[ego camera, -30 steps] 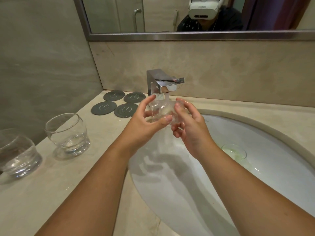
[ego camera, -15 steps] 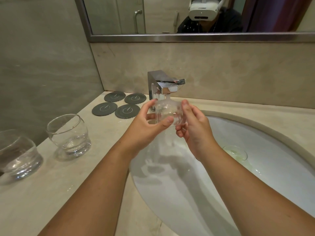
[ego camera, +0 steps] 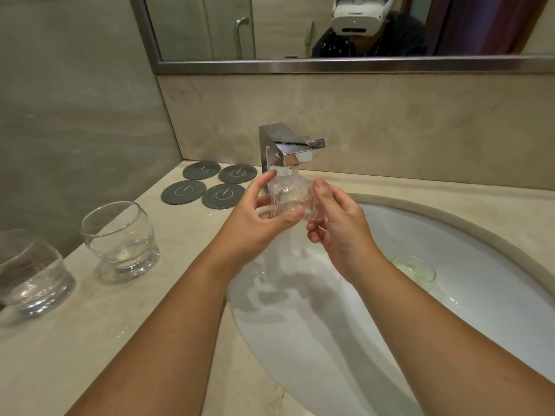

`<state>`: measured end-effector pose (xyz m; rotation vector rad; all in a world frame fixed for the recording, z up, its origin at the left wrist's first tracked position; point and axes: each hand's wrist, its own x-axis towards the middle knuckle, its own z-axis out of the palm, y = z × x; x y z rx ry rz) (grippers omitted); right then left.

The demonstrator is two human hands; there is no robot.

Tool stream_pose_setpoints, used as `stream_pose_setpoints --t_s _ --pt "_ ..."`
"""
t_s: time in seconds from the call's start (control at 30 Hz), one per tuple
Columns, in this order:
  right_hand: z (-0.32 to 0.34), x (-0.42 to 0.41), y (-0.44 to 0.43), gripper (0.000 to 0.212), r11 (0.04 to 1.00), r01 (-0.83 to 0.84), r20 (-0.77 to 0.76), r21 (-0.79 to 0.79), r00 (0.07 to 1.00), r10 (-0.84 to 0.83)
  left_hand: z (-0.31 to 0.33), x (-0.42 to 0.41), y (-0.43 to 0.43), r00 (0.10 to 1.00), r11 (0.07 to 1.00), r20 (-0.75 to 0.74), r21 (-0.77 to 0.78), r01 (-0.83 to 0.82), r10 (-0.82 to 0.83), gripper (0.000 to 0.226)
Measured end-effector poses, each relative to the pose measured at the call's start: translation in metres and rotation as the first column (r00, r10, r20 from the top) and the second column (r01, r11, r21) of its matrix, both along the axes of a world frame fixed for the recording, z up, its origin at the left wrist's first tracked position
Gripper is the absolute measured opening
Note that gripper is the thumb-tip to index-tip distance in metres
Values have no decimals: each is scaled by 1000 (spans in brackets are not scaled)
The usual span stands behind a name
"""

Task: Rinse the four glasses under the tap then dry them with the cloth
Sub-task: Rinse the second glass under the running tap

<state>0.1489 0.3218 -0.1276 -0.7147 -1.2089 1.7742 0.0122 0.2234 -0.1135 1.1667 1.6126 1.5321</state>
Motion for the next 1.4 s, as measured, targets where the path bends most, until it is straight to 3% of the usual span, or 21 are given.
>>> stream_pose_setpoints --t_s 0.1,0.23,0.37,0.5,0.6,0.77,0.87,1.0,1.1,1.2,1.4 --pt "0 -1 0 45 1000 4 33 -14 999 -4 1 0 -1 998 999 -51 36 -19 20 69" --pt "2 -1 1 36 997 -58 -3 -57 998 58 1 0 2 993 998 107 40 -53 49 78" --pt "2 2 0 36 998 -52 -41 -24 998 51 -1 -1 5 987 999 159 16 -34 31 69" --pt "2 2 2 42 999 29 13 -22 999 -29 -4 0 1 999 998 26 -39 48 -47 87" --pt "3 2 2 48 999 26 37 -46 999 -25 -1 1 0 999 1000 -40 7 5 -5 75" --pt "2 3 5 35 996 -83 -54 -39 995 81 -3 -4 4 990 999 140 22 -24 20 77" --pt "2 4 4 32 998 -62 -66 -3 996 61 -4 -4 5 987 1000 158 11 -15 13 77" --pt "5 5 3 35 999 38 2 -31 999 -38 -4 0 2 999 999 20 -28 43 -43 89" --pt "4 5 2 43 998 37 18 -50 999 -36 0 2 -1 997 1000 -74 5 13 -13 76" --pt "4 3 2 45 996 -7 6 -87 1000 7 -1 -1 0 997 1000 -81 12 -14 15 67" --pt "2 2 1 36 995 -67 -20 -75 998 66 -5 -4 3 998 998 -18 1 -57 57 70"
